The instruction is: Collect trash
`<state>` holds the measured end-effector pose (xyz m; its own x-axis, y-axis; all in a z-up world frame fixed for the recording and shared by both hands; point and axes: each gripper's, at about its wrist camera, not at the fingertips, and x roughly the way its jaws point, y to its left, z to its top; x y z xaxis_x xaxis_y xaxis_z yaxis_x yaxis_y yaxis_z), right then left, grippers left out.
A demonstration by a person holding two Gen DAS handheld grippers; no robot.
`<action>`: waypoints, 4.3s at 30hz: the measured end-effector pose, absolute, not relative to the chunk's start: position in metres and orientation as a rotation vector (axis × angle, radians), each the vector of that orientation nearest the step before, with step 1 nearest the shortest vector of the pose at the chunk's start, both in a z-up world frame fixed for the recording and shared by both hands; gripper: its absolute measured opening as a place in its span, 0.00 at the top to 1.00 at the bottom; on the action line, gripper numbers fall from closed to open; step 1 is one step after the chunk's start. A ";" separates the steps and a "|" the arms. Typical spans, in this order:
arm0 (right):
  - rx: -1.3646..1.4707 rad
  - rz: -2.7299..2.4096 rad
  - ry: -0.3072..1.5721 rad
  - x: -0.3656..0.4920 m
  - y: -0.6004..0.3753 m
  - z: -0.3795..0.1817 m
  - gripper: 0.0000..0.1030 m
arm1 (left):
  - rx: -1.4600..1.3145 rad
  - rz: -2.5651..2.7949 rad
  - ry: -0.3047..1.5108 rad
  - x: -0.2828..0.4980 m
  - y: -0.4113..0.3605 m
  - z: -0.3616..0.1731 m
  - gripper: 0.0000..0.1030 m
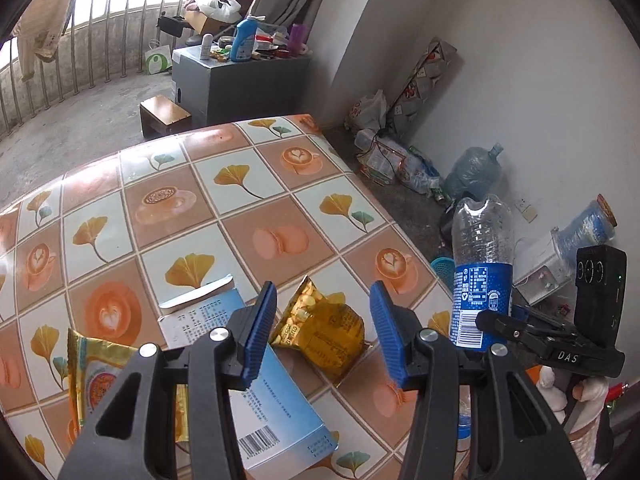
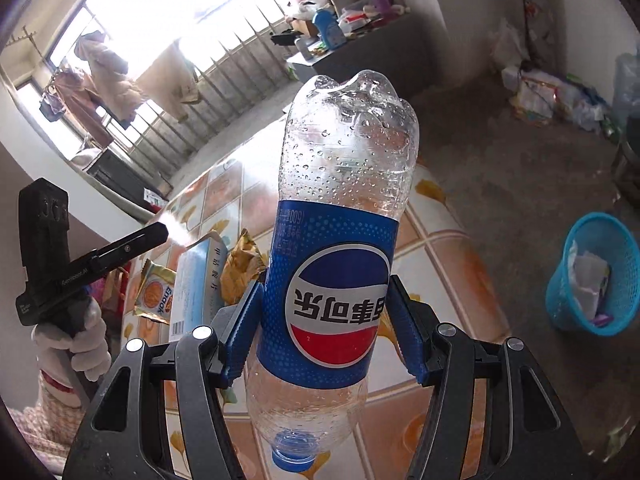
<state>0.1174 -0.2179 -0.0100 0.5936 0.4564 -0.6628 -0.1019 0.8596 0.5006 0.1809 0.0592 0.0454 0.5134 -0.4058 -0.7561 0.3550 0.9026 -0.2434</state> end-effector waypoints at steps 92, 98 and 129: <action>1.905 -0.186 0.566 0.031 -0.554 -0.294 0.26 | 0.152 -1.021 1.219 0.265 -0.393 -0.062 0.58; 1.641 -0.244 0.622 0.029 -0.551 -0.245 0.26 | 0.165 -1.041 1.116 0.250 -0.347 -0.010 0.56; 0.002 -0.288 1.584 0.363 -0.377 -0.496 0.32 | -0.103 -0.317 0.815 0.236 0.092 0.092 0.30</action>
<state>0.3626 -0.3775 -0.4957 -0.0395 -0.1775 -0.9833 0.1802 0.9667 -0.1817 0.2361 0.0924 0.0923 0.6417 -0.3164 -0.6986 0.2380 0.9481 -0.2108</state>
